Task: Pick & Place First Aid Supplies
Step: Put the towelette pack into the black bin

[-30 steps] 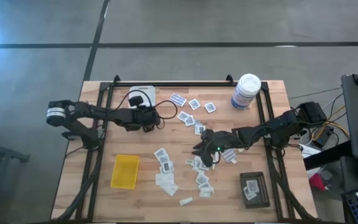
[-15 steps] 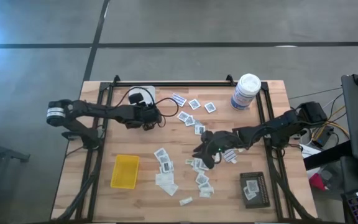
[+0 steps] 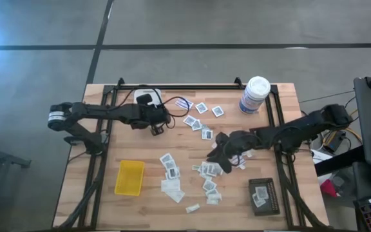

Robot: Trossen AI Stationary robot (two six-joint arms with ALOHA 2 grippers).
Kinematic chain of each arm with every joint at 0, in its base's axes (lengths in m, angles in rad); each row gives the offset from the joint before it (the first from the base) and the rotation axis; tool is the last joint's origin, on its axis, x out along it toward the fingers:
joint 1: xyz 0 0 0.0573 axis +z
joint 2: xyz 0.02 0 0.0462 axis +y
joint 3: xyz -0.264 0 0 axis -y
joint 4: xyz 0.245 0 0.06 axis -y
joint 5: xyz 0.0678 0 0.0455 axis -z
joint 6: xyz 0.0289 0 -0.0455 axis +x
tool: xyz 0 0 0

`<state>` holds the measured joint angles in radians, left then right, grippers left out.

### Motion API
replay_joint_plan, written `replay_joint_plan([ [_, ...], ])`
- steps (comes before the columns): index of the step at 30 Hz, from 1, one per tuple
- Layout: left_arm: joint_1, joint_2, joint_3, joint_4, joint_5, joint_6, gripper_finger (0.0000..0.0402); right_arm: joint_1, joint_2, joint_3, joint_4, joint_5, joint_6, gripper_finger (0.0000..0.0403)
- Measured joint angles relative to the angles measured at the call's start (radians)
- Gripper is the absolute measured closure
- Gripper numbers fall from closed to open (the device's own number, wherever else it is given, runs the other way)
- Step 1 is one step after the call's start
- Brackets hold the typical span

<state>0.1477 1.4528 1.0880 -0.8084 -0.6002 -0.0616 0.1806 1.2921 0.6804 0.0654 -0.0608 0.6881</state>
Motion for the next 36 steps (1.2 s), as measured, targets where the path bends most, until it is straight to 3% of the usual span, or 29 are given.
replay_joint_plan([
  [11, -0.105, 0.002, -0.009, 0.167, 0.227, 0.001, 0.0293, 0.013, -0.055, -0.003, -0.119, 0.034, 0.016, 0.0308],
  [22, -0.260, 0.003, -0.134, 0.580, 0.495, 0.065, 0.0293, 0.016, 0.077, 0.000, -0.093, 0.034, 0.096, 0.0312],
  [36, -0.301, 0.063, -0.195, 0.786, 0.566, 0.072, 0.0294, 0.016, 0.239, 0.001, 0.027, 0.003, 0.117, 0.0315],
])
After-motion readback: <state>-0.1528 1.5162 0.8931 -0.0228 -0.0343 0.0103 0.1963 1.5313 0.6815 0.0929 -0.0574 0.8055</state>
